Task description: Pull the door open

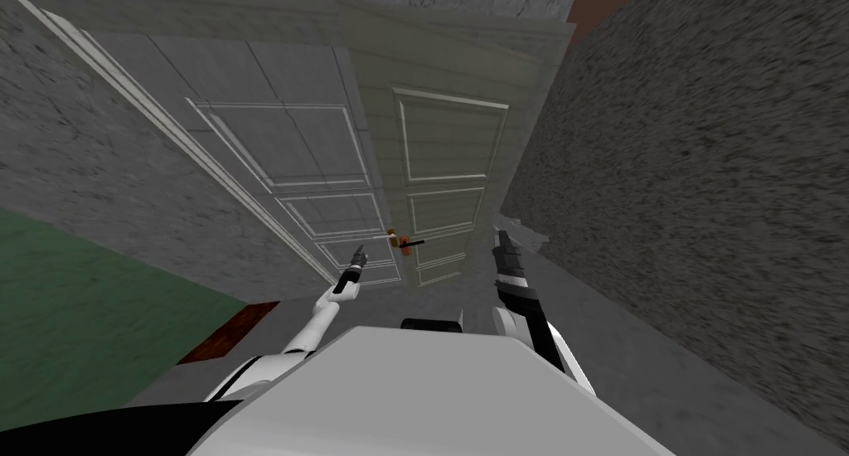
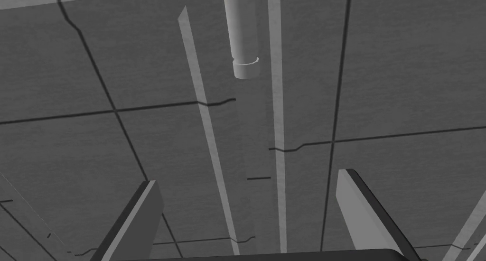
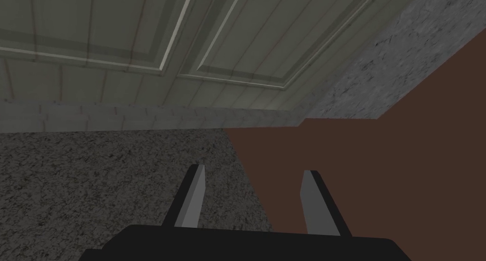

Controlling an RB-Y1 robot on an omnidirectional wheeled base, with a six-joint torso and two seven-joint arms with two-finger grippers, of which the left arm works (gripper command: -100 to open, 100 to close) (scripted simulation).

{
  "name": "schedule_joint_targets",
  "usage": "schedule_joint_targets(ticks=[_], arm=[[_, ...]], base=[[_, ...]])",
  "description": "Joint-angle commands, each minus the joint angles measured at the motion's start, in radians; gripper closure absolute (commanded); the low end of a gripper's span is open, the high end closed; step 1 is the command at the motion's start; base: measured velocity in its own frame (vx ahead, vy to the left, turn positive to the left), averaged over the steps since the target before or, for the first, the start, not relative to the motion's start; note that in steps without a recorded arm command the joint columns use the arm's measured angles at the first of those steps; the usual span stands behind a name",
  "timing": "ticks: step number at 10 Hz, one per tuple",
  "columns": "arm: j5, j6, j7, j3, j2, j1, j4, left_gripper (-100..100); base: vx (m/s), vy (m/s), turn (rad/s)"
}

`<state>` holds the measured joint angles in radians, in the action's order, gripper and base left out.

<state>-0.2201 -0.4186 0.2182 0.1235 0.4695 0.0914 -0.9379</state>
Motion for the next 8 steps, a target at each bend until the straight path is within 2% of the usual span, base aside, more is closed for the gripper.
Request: schedule_joint_targets(ticks=[1, 4, 5, 6, 7, 8], arm=[[-0.001, -0.004, 0.003, 0.008, 0.009, 0.001, 0.016, -100], [0.002, -0.006, 0.006, 0.002, -0.002, 0.014, 0.018, -100], [0.004, -0.007, 0.006, -0.005, -0.012, 0.022, 0.015, -100], [0.007, -0.009, 0.007, -0.019, -0.029, 0.036, 0.009, -100], [0.005, -0.011, 0.007, -0.011, -0.019, 0.024, 0.011, -100], [0.005, -0.011, 0.007, -0.011, -0.019, 0.024, 0.011, 100]], base=[[0.194, 0.027, -0.031], [0.2, 0.032, -0.079], [0.223, -0.056, -0.112], [0.241, -0.145, -0.23], [0.106, -0.068, -0.036], [-0.021, 0.01, 0.061]])
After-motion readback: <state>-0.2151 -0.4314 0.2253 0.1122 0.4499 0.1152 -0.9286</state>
